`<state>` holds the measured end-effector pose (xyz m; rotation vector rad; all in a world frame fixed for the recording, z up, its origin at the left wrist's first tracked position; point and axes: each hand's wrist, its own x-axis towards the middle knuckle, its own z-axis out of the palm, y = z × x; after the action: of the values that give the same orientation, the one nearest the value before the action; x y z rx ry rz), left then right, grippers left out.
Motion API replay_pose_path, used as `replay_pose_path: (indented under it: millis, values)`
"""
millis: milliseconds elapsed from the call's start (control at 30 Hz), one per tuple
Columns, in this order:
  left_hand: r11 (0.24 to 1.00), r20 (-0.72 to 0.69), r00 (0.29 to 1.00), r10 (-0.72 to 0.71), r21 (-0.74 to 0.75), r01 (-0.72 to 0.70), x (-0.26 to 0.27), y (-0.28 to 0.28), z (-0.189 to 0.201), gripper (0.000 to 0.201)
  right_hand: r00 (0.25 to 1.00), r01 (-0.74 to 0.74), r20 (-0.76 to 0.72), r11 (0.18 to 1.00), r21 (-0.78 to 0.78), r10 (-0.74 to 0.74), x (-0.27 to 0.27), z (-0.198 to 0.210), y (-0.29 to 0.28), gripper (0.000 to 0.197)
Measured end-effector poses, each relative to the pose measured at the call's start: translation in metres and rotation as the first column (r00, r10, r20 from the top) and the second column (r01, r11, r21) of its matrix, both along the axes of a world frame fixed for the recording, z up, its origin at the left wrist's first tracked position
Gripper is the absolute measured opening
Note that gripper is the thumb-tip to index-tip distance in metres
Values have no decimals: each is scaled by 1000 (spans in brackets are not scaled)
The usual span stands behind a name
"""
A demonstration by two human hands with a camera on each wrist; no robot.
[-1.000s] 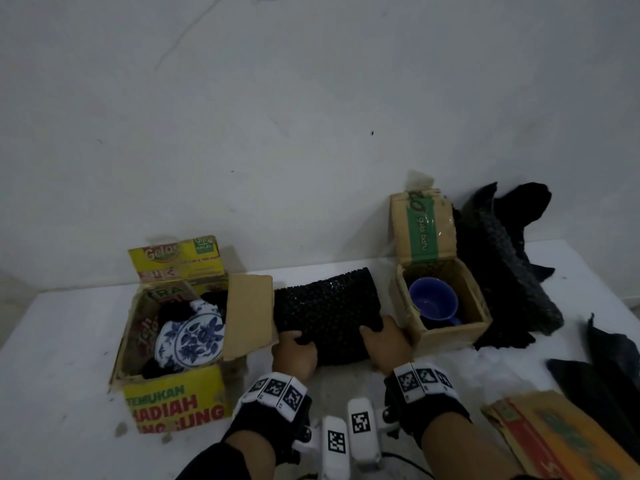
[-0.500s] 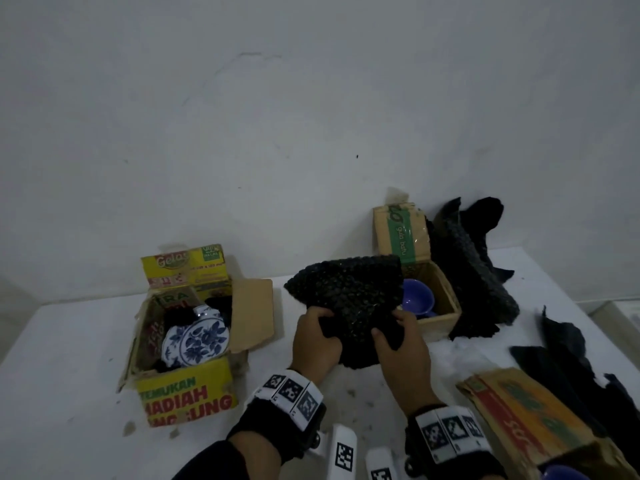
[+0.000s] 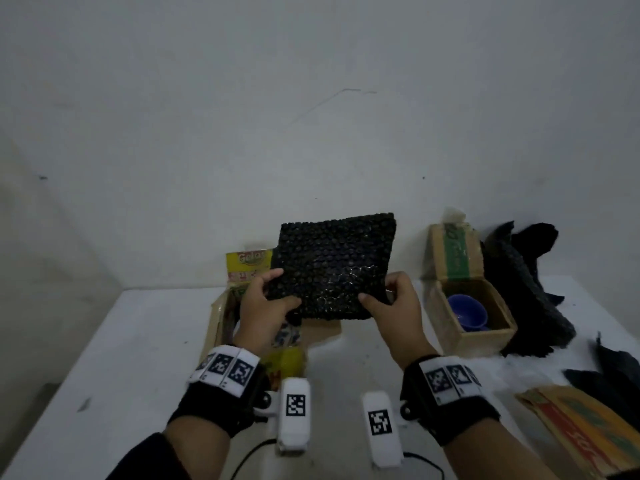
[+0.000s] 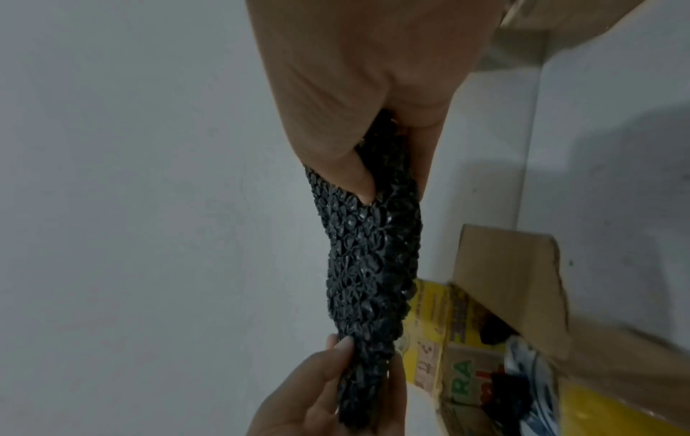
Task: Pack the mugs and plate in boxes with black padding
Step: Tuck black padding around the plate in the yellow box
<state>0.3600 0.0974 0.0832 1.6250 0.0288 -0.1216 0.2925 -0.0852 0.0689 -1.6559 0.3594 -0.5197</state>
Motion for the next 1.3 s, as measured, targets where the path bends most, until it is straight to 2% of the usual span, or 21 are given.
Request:
replay_pose_path:
  millis: [100, 233, 367, 467, 500, 533, 567, 600, 667, 733, 800, 833, 900, 1000, 1067, 1200, 1300]
  values:
    - [998, -72, 997, 27, -63, -31, 9, 42, -3, 50, 997, -69, -30, 998, 3, 69, 20, -4, 29, 46]
    - [999, -91, 995, 49, 0, -49, 17, 86, -17, 48, 977, -213, -40, 975, -59, 211, 37, -11, 59, 77]
    - [982, -53, 998, 26, 188, -15, 30, 110, -40, 45, 960, -278, -49, 931, -236, 275, 50, -31, 80, 94]
    - [935, -20, 1000, -7, 354, 13, 37, 118, -59, 46, 922, -382, -206, 858, -342, 328, 61, -47, 85, 86]
    - [916, -12, 1000, -22, 399, 26, 39, 119, -65, 47, 902, -413, -297, 822, -392, 313, 64, -51, 86, 82]
    - [900, -8, 999, -41, 435, 41, 41, 120, -71, 49, 902, -400, -361, 778, -484, 239, 66, -53, 87, 78]
    - [881, -5, 998, -63, 469, 58, 42, 120, -76, 50, 922, -343, -364, 712, -613, 131, 68, -52, 89, 72]
    - [860, 2, 997, -83, 505, 70, 43, 119, -81, 51, 944, -278, -326, 625, -730, 39, 69, -52, 91, 67]
    - [804, 34, 991, -129, 588, 85, 44, 117, -87, 52, 979, -168, -203, 438, -883, -35, 75, -49, 97, 60]
    - [744, 89, 980, -178, 664, 75, 47, 116, -92, 54, 986, -161, -165, 293, -942, 13, 84, -44, 108, 57]
    - [693, 127, 973, -193, 720, 43, 50, 117, -95, 54, 956, -283, -257, 219, -934, 139, 95, -43, 117, 60]
    - [676, 152, 970, -189, 737, 16, 50, 117, -95, 54, 914, -392, -356, 202, -897, 194, 101, -45, 121, 62]
    - [664, 205, 961, -185, 747, -31, 52, 118, -96, 58, 811, -579, -546, 153, -801, 208, 109, -56, 123, 64]
    - [746, 221, 946, -238, 665, 32, 56, 123, -102, 76, 715, -696, -682, 72, -714, 150, 115, -73, 122, 69]
    - [828, 248, 926, -284, 551, 107, 60, 124, -106, 81, 661, -747, -741, 19, -664, 119, 120, -80, 122, 86]
    - [911, 208, 944, -257, 377, 165, 65, 117, -121, 65, 600, -797, -795, -12, -603, 89, 128, -87, 124, 89]
    - [936, 169, 955, -242, 299, 184, 60, 107, -122, 52, 539, -840, -837, -11, -542, 96, 135, -92, 127, 93]
